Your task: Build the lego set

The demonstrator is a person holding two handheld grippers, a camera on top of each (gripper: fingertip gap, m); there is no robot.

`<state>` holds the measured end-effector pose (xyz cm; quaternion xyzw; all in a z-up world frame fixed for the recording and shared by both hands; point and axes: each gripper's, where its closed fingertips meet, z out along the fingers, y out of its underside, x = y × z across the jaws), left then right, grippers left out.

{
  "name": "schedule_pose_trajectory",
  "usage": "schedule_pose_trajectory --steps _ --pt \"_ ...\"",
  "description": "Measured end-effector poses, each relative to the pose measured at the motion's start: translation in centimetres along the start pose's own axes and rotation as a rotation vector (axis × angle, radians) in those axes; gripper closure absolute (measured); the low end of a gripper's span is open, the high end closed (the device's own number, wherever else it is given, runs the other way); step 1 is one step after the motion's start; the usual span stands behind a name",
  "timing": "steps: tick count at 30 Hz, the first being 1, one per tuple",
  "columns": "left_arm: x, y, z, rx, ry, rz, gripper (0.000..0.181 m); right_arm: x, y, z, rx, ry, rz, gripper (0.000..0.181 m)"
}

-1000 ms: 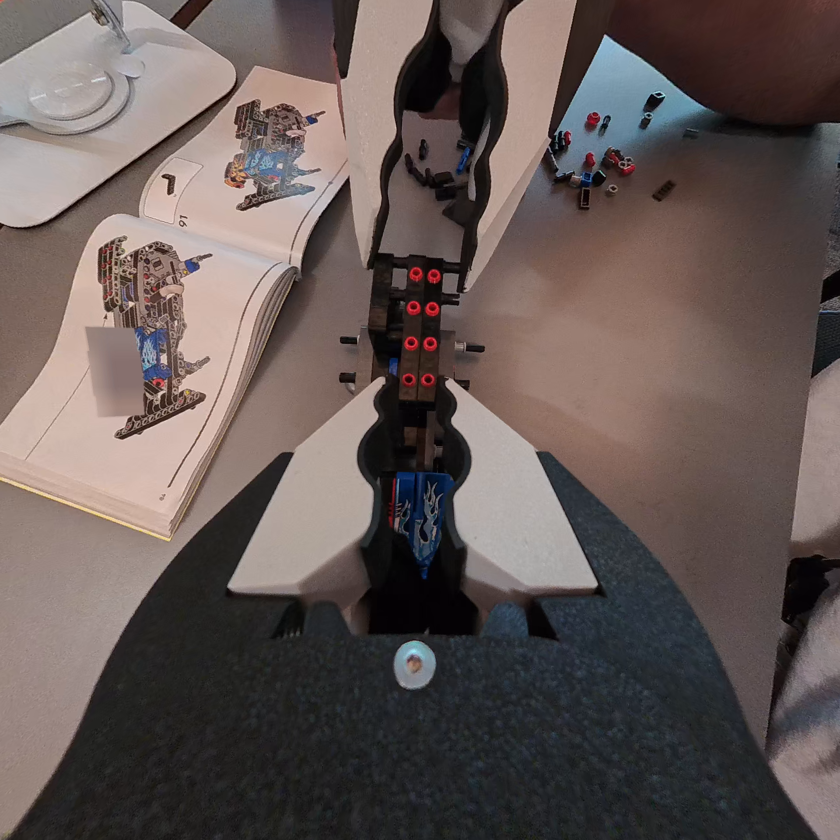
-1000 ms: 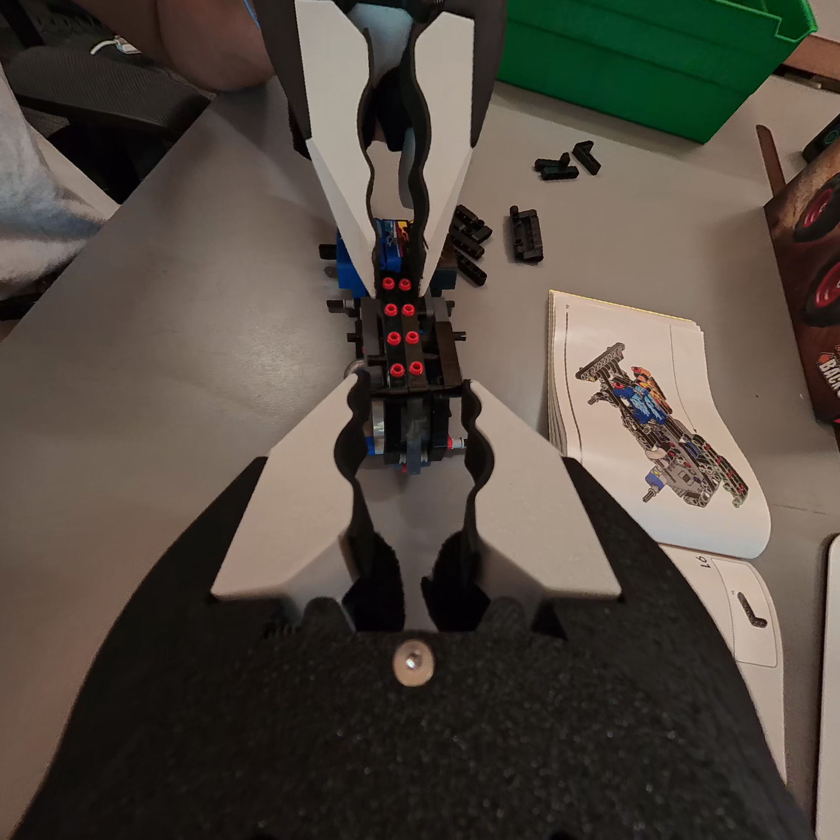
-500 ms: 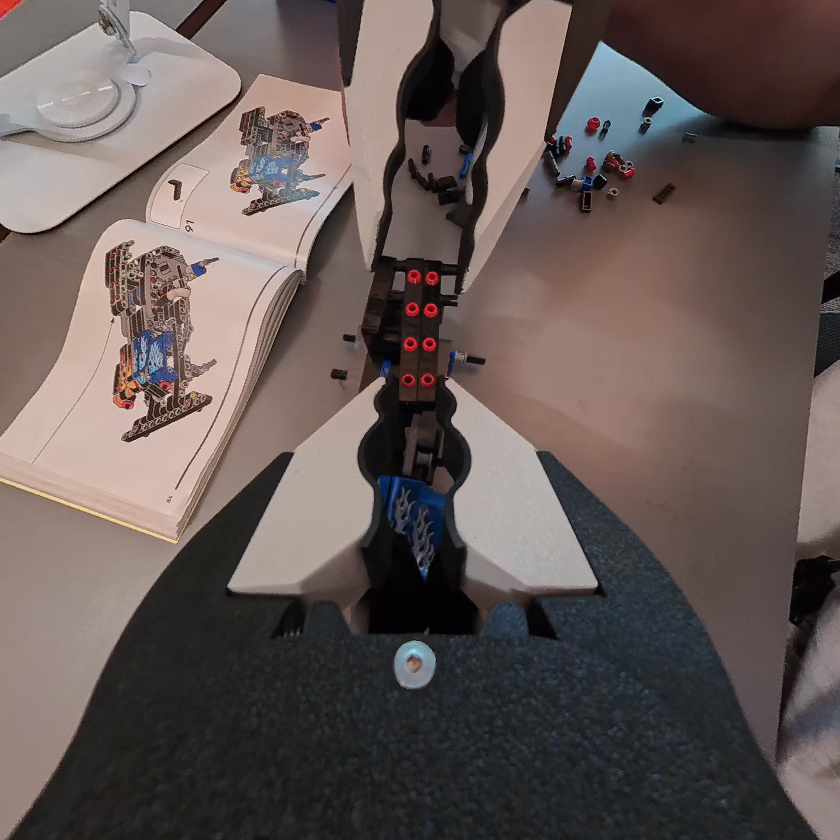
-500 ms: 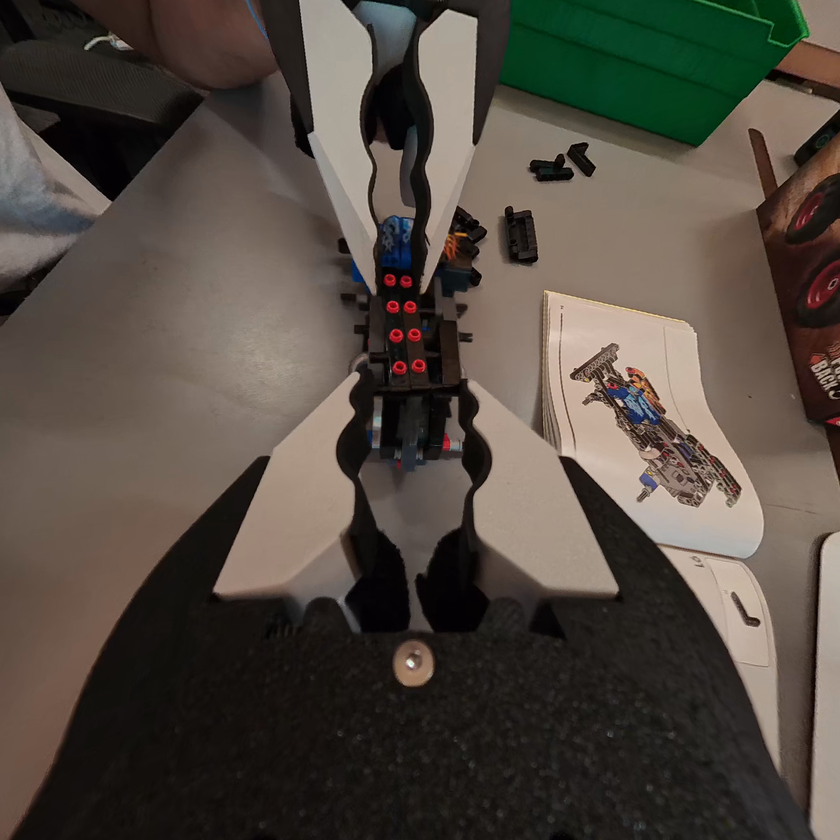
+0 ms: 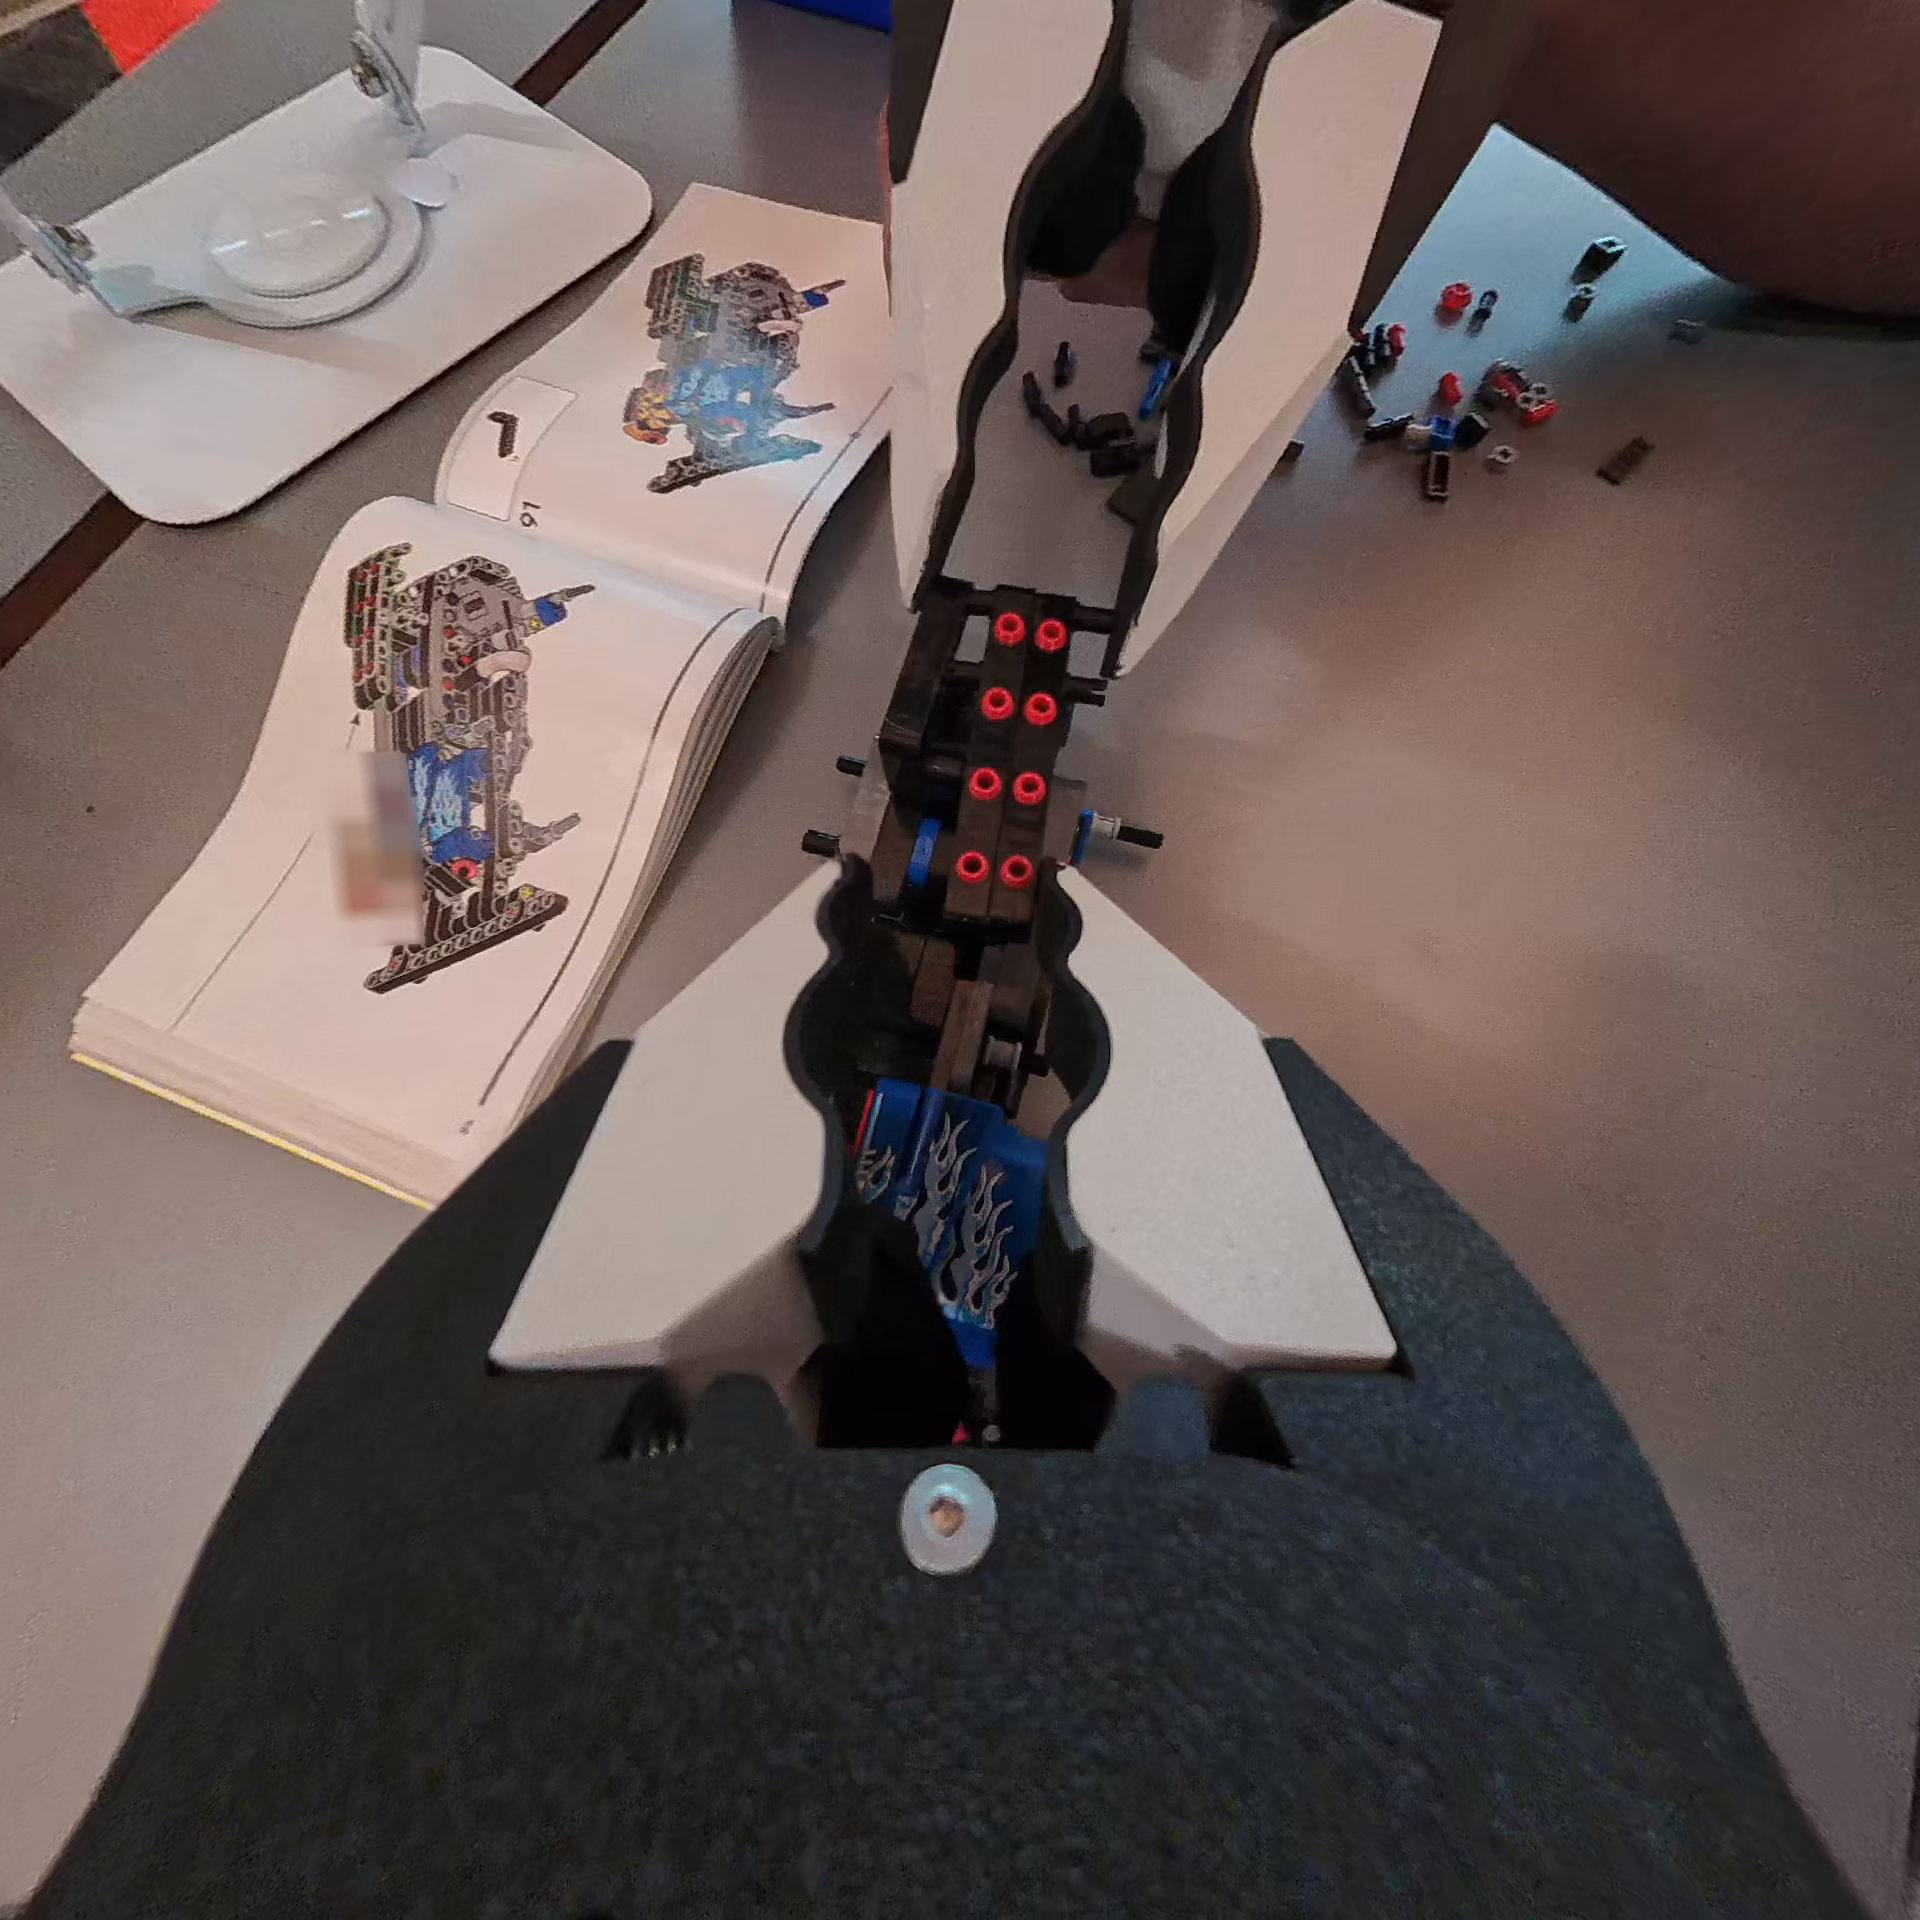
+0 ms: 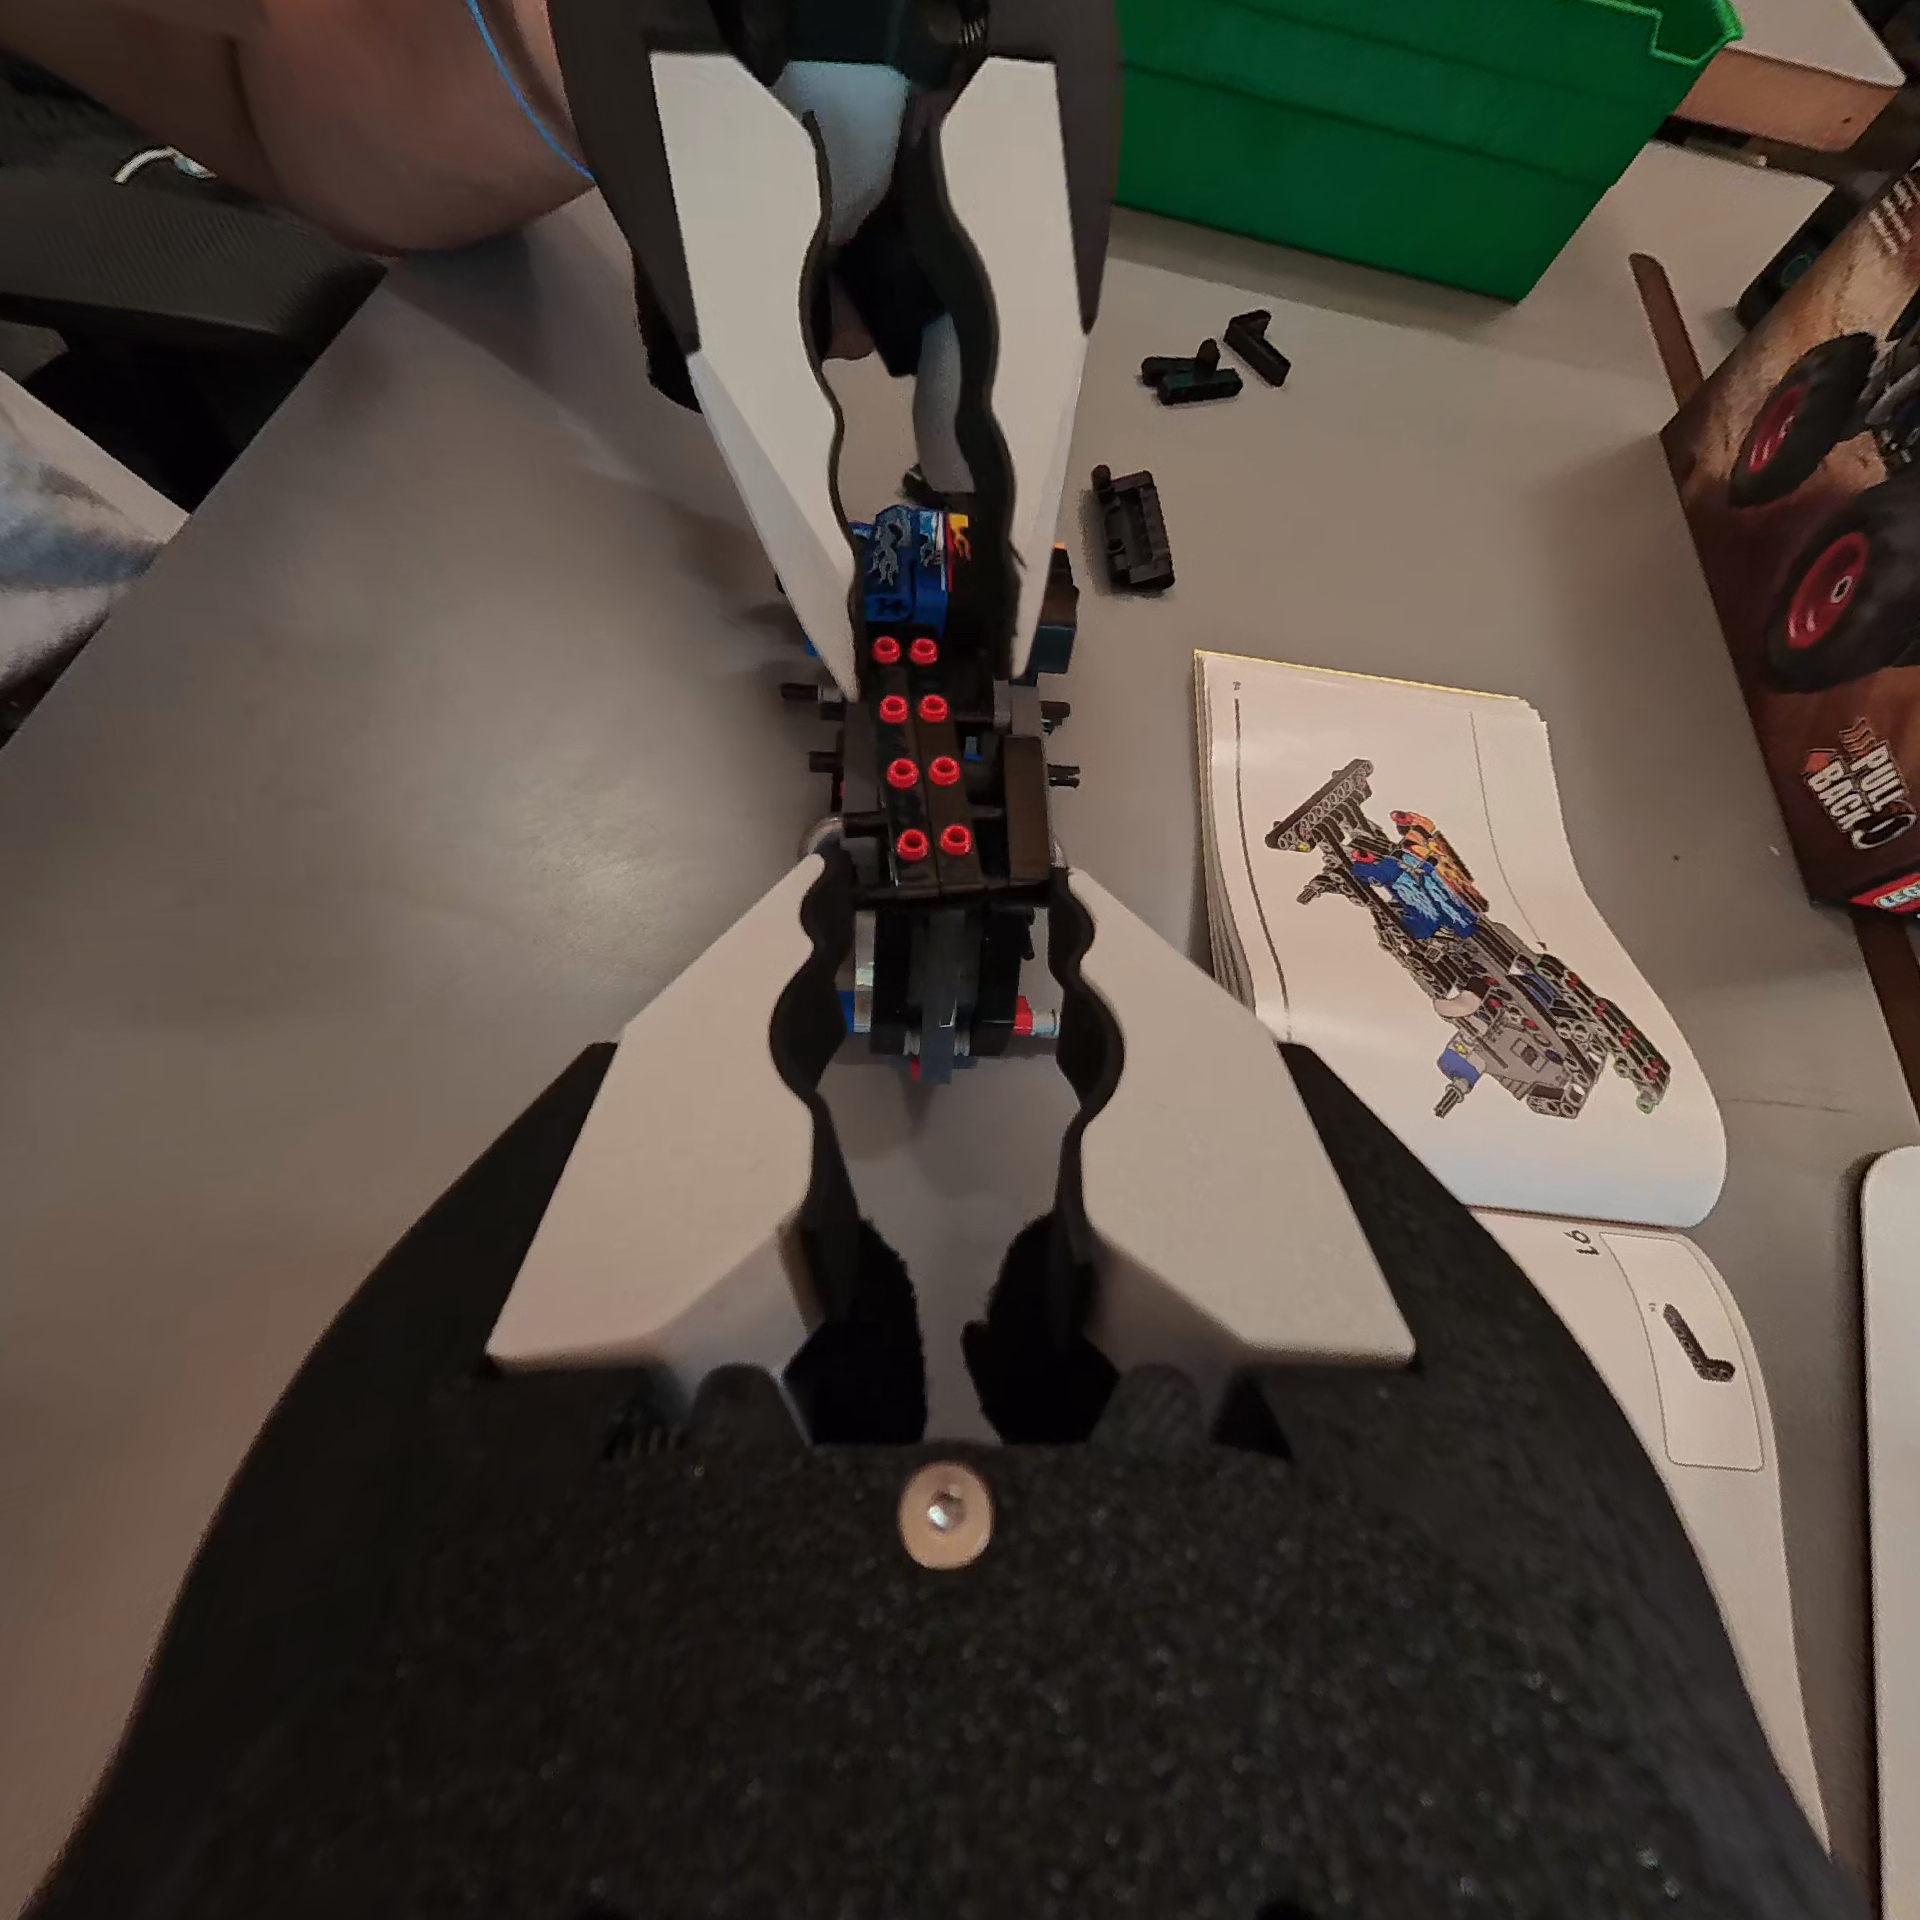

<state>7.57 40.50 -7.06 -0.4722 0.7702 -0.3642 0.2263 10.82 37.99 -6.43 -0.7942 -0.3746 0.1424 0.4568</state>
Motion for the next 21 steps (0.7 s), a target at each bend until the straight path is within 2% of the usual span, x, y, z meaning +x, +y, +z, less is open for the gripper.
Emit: schedule_pose_trajectory --steps 2,6,9,15,21 --pt "-0.1 0.1 0.0 -0.011 -0.022 0.036 0.142 0.0 0.0 0.1 -0.002 0.005 -0.002 0.145" --pt "0.9 -1.1 0.4 0.010 0.069 0.068 0.134 0.0 -0.1 0.1 0.001 0.001 0.005 0.145" --pt "0.1 -1.6 1.3 -0.030 0.074 0.134 0.130 0.0 -0.1 0.1 0.004 -0.001 0.009 0.145" --pt "0.4 -1.2 2.7 -0.098 0.150 0.240 0.145 0.0 0.0 0.1 -0.007 0.006 0.009 0.145" --pt "0.5 -1.4 2.7 -0.083 0.201 0.182 0.146 0.1 0.0 0.0 -0.020 0.011 0.019 0.145"
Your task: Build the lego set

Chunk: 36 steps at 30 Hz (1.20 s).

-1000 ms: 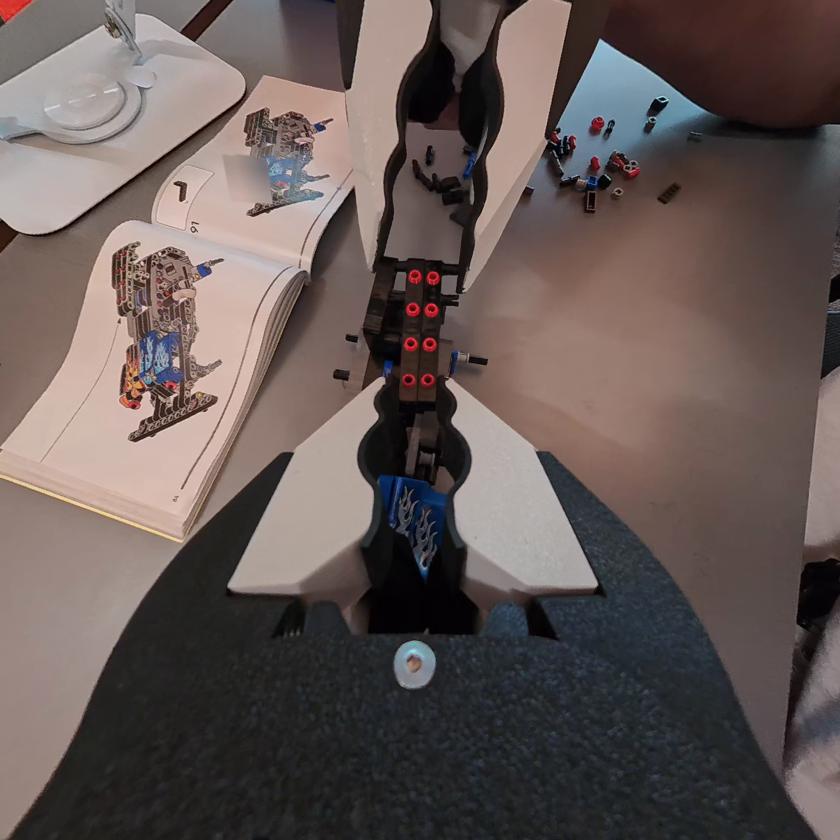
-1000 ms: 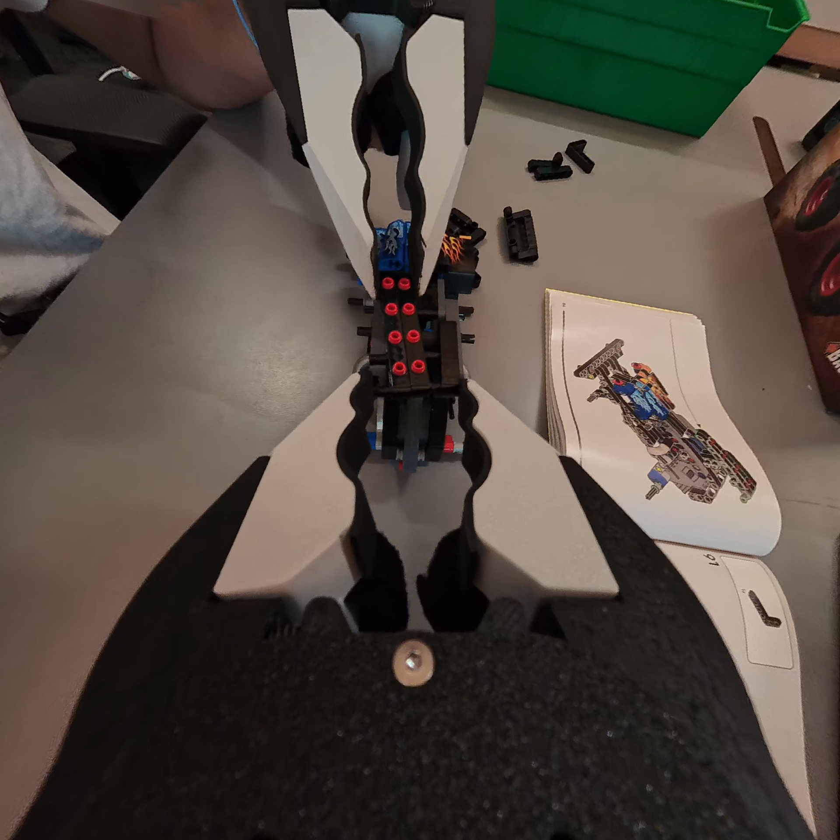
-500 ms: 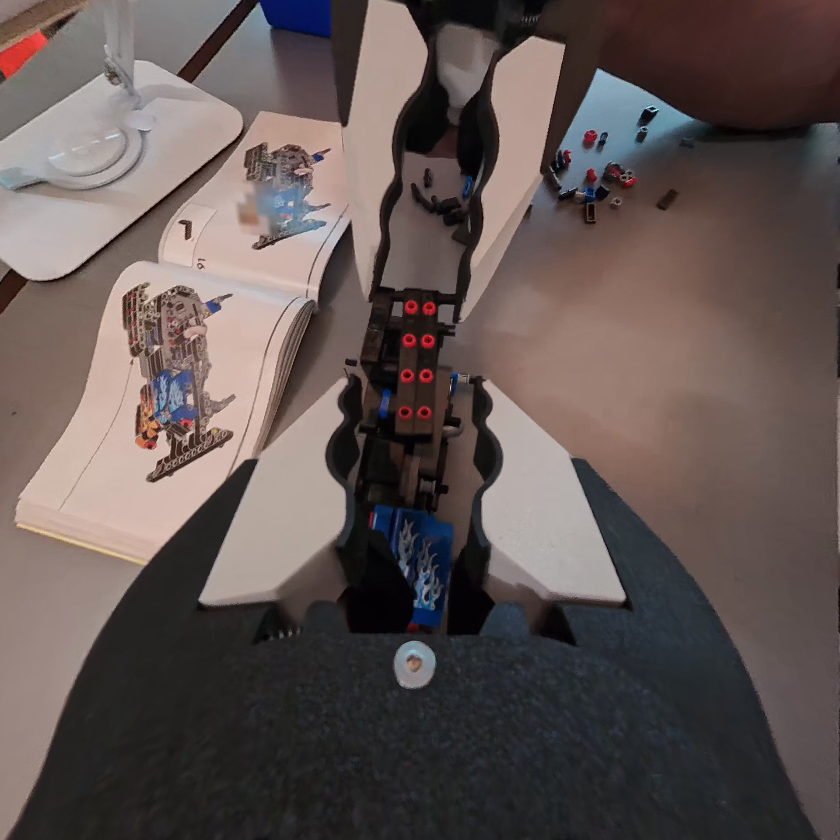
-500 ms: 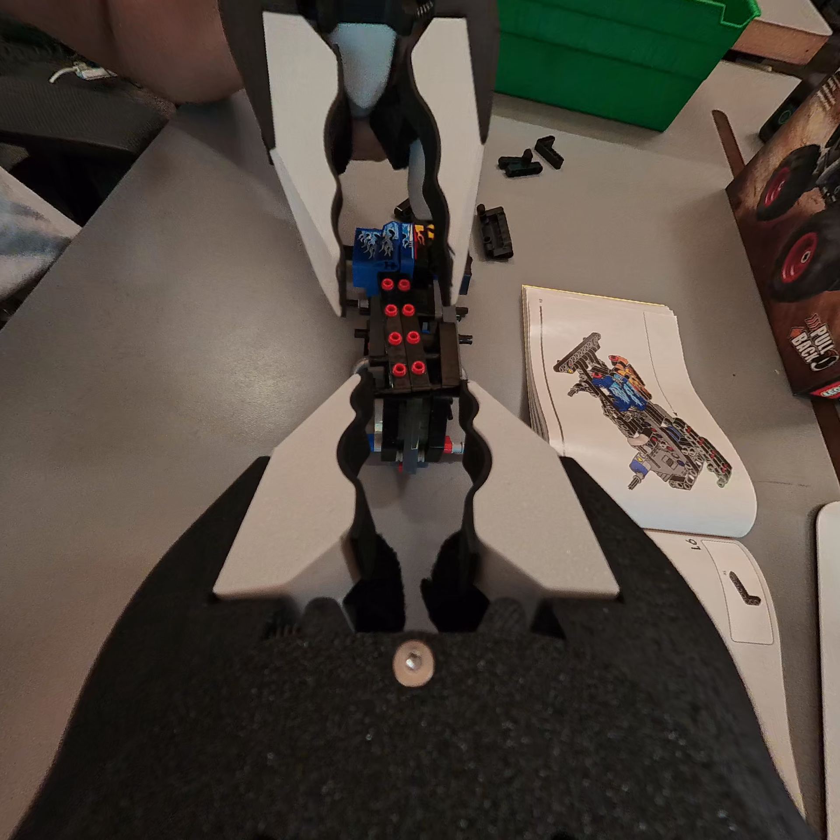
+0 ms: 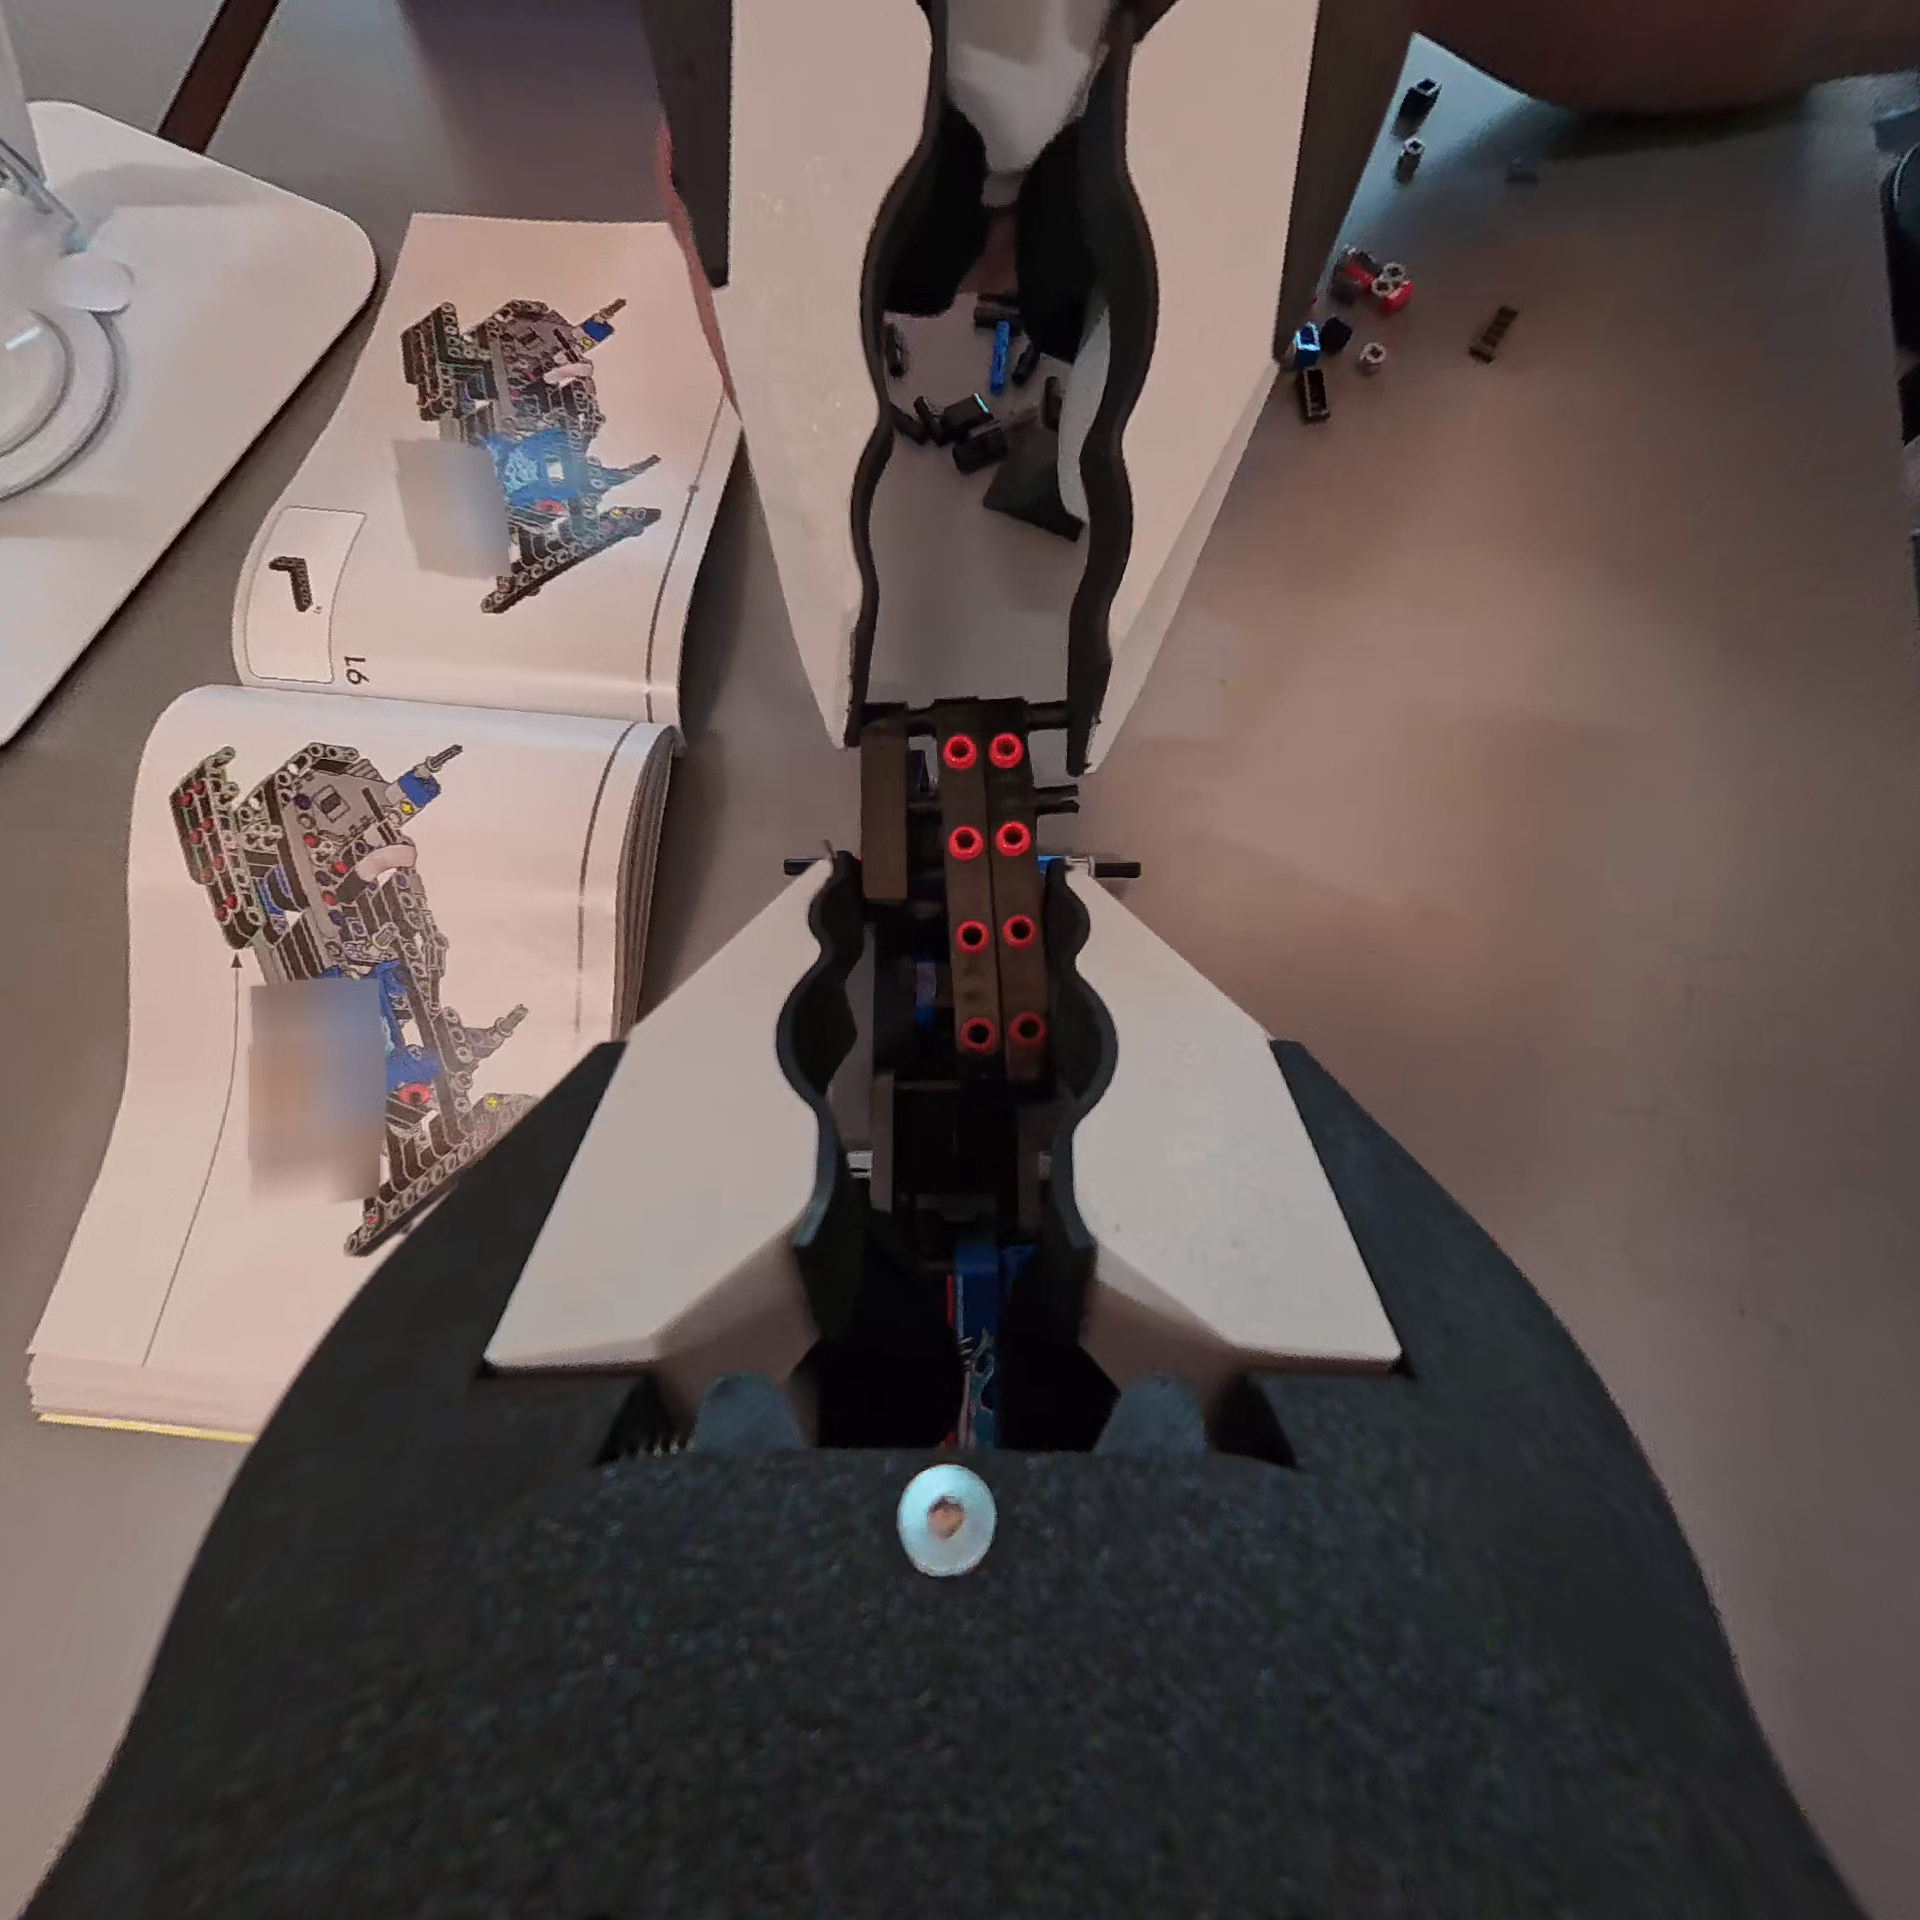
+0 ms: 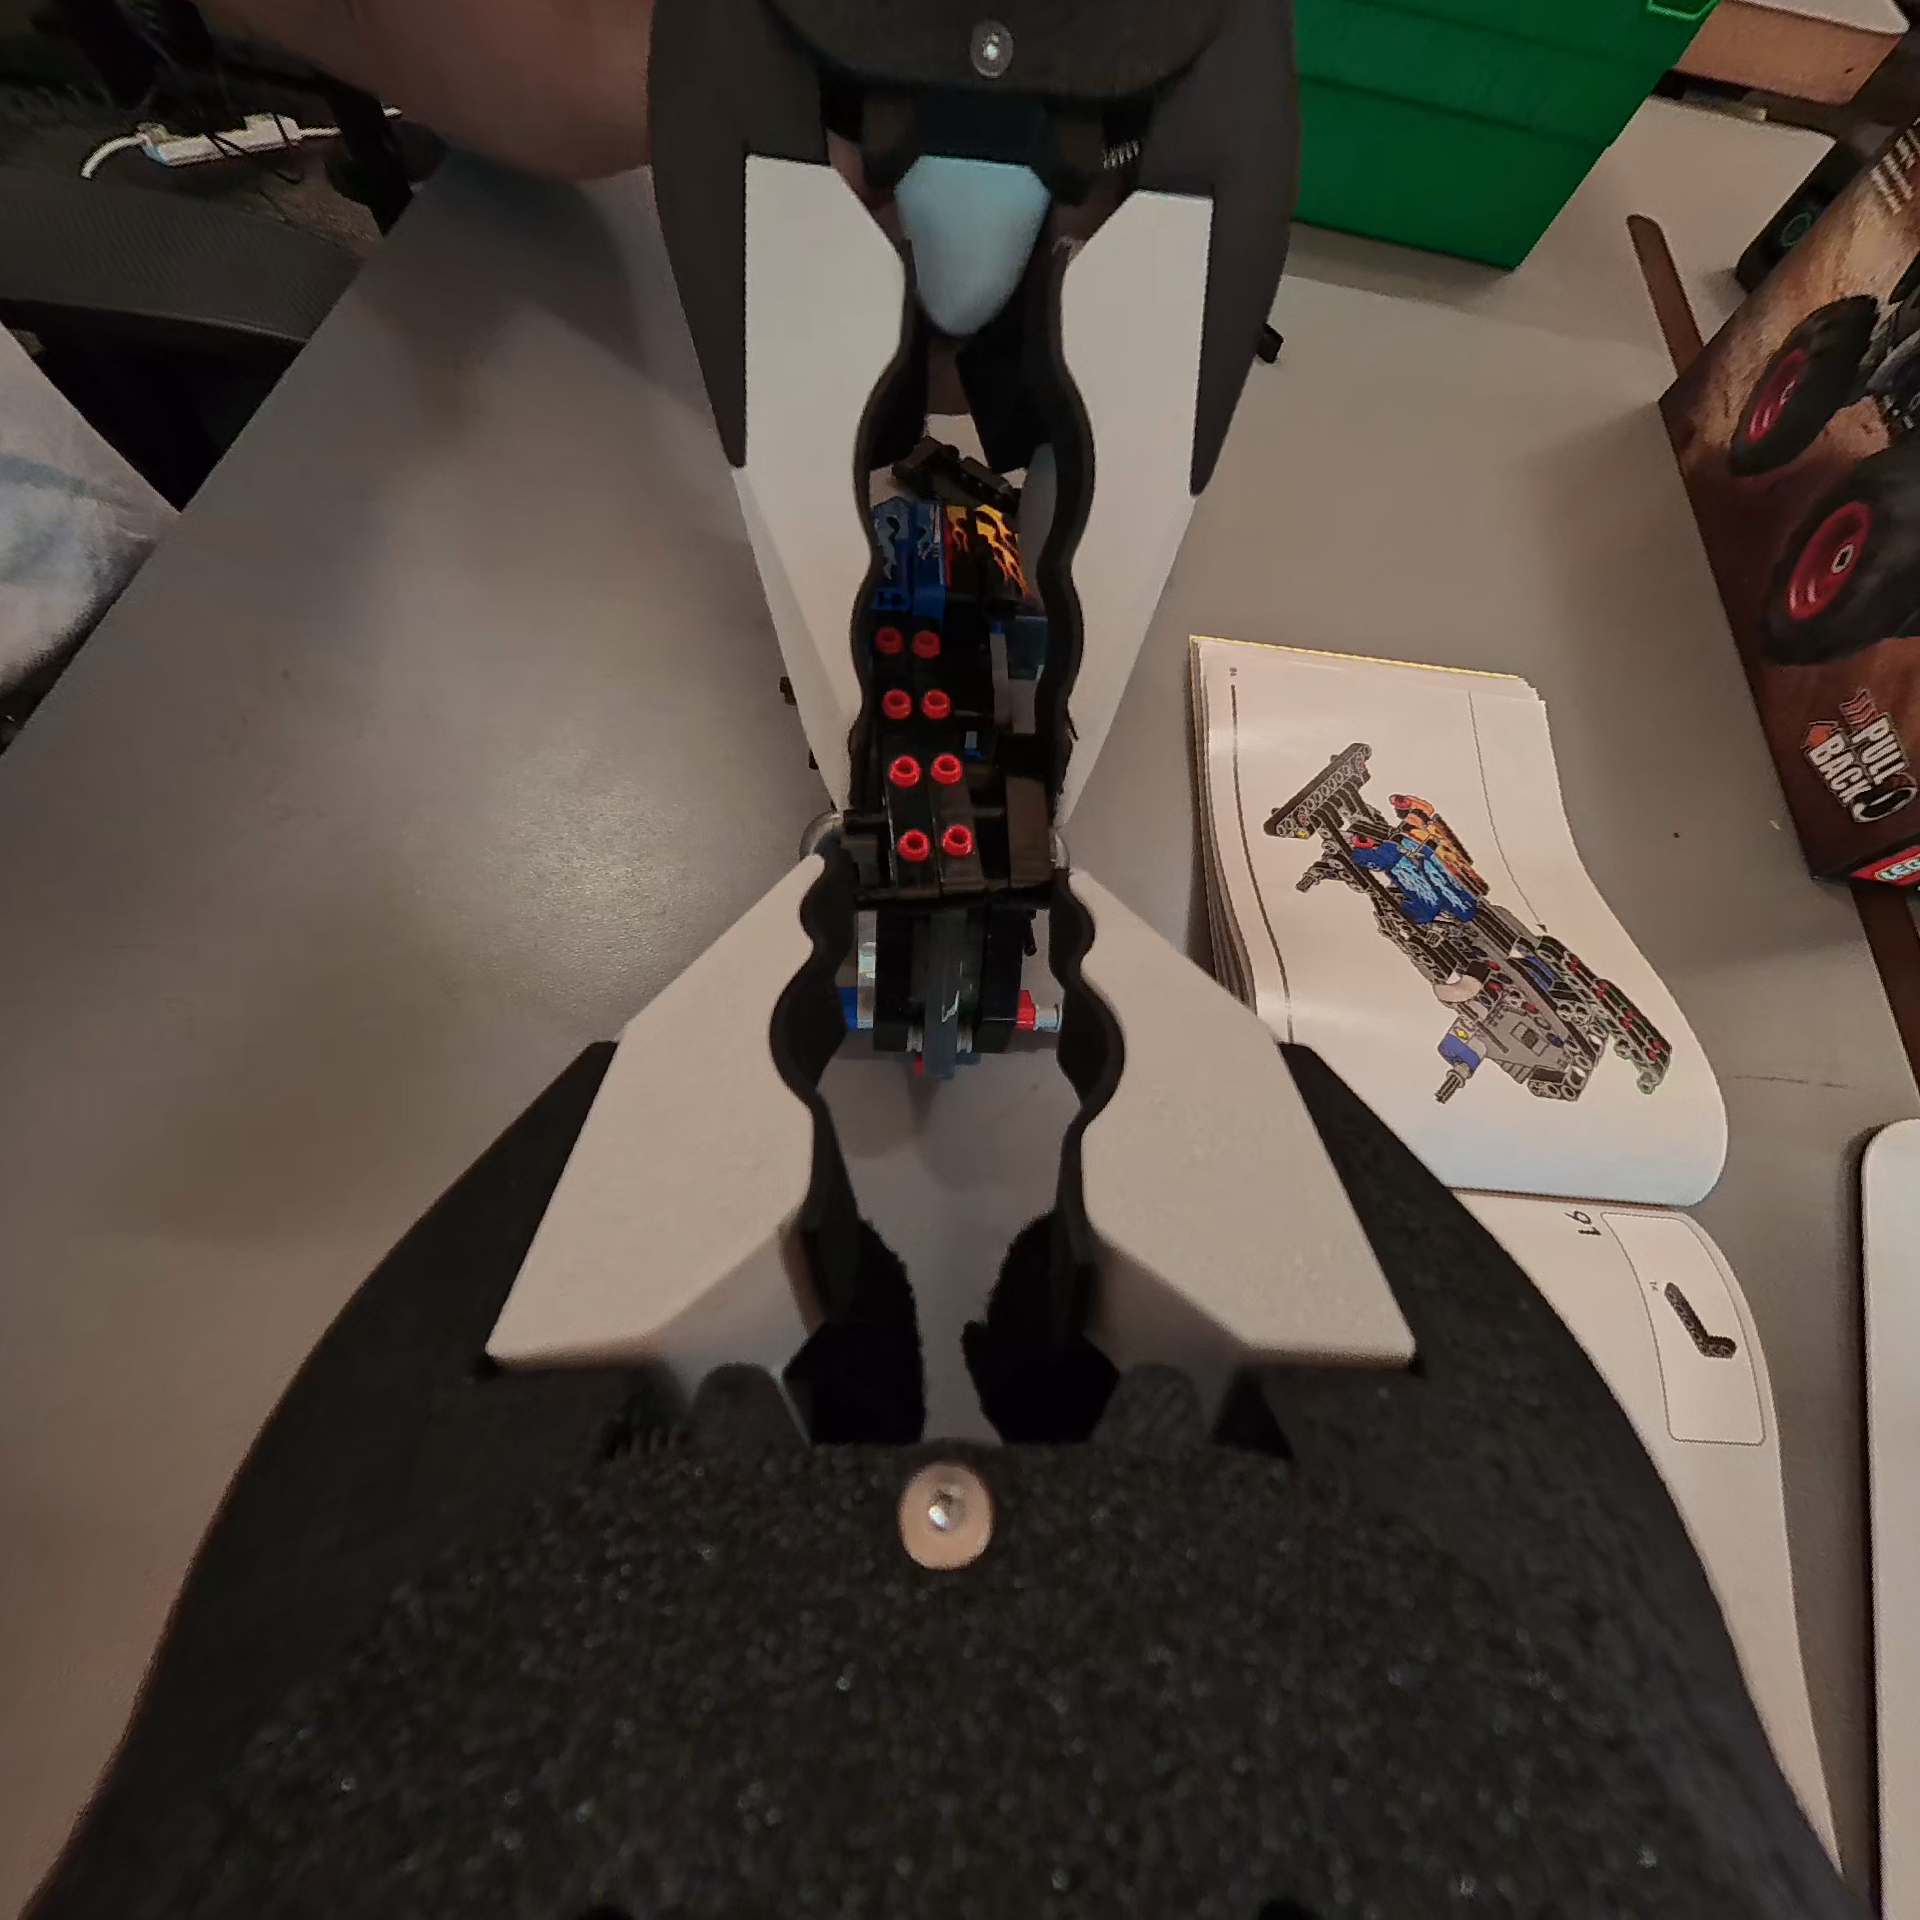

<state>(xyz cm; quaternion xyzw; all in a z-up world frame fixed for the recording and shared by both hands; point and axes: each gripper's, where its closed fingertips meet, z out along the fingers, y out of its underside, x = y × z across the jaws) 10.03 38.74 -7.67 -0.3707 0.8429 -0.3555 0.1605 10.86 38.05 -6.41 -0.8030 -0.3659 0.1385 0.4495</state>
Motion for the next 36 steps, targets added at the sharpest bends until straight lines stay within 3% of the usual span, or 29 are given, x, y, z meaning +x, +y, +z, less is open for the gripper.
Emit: schedule_pose_trajectory --steps 15,21,28,36 --pt "-0.3 -0.2 0.2 0.004 -0.014 -0.066 0.150 0.5 0.3 -0.1 -0.011 0.023 -0.055 0.149" --pt "-0.2 -0.5 0.4 0.014 -0.010 -0.072 0.149 0.6 0.3 -0.3 -0.039 0.018 0.018 0.149" --pt "0.1 -1.2 -0.5 0.085 0.071 -0.112 0.156 0.4 -0.1 -0.3 0.025 -0.019 0.052 0.156" --pt "0.2 -0.6 0.0 0.045 0.037 -0.028 0.155 0.2 0.0 -0.2 0.014 -0.010 0.025 0.157"
